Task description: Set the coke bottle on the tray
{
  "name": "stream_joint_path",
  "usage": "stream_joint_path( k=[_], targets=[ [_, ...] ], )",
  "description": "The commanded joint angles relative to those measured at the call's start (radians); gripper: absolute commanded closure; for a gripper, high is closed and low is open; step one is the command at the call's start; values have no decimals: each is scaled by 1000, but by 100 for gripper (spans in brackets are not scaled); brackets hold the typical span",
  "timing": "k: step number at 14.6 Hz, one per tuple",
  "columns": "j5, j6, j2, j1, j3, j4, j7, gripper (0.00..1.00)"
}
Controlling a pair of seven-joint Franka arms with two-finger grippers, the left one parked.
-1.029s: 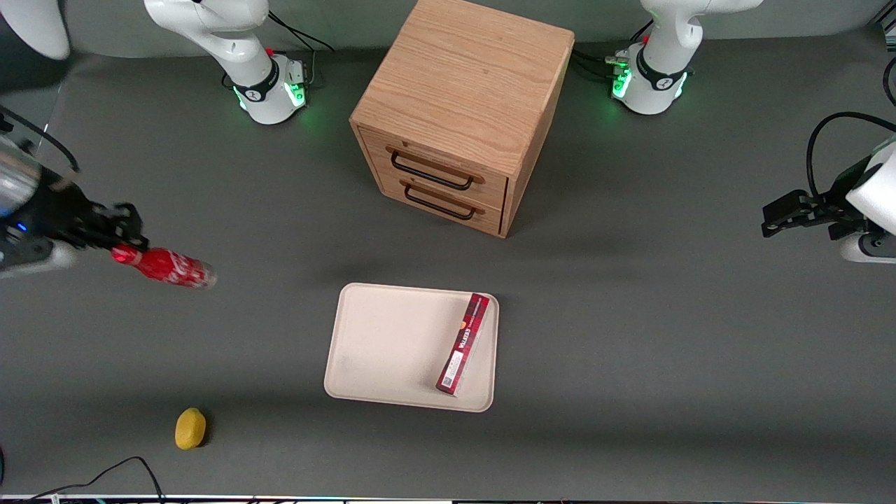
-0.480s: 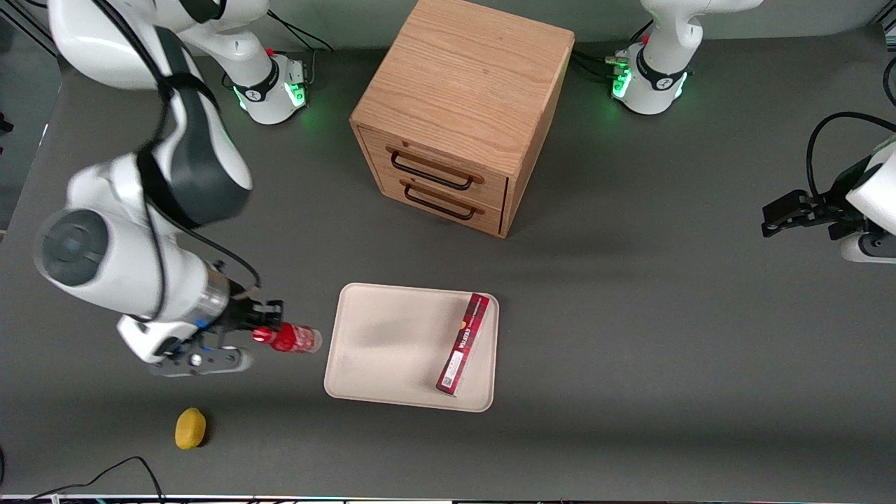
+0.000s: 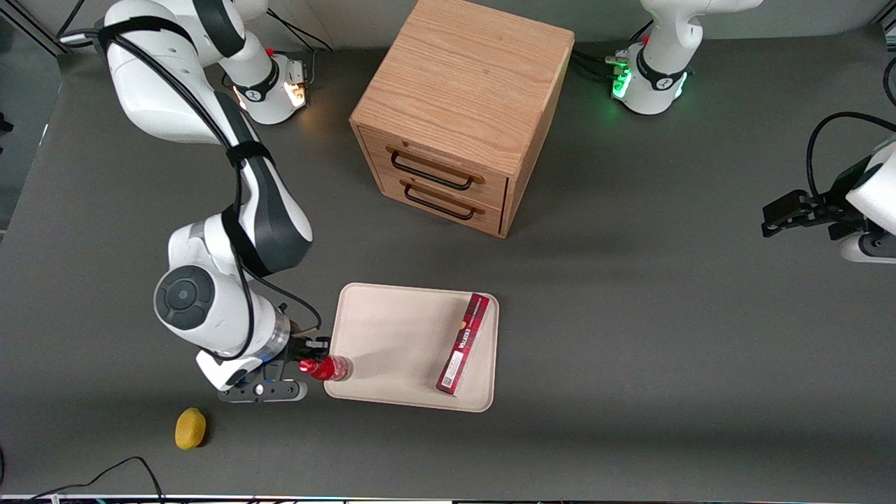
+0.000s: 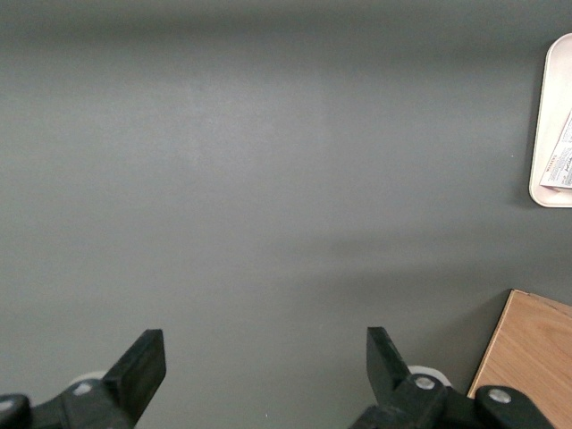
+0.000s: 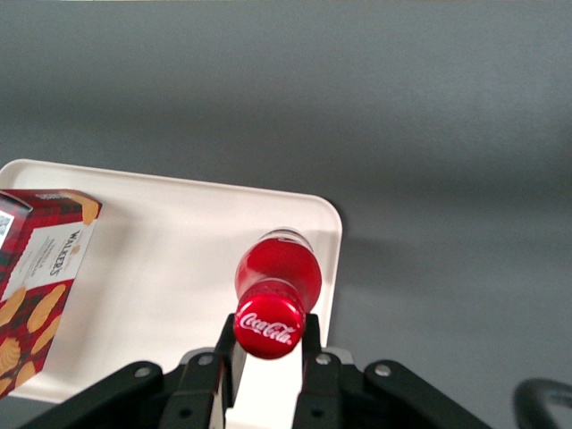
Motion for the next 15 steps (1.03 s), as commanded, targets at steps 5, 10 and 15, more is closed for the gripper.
stream_joint_path(
  k=[5, 10, 15],
  targets=[
    [-21, 137, -16, 25, -8, -128, 84, 100],
    [-39, 188, -43, 43, -8, -222, 136, 41],
    [-42, 180, -85, 32, -6, -239, 133, 0]
  ],
)
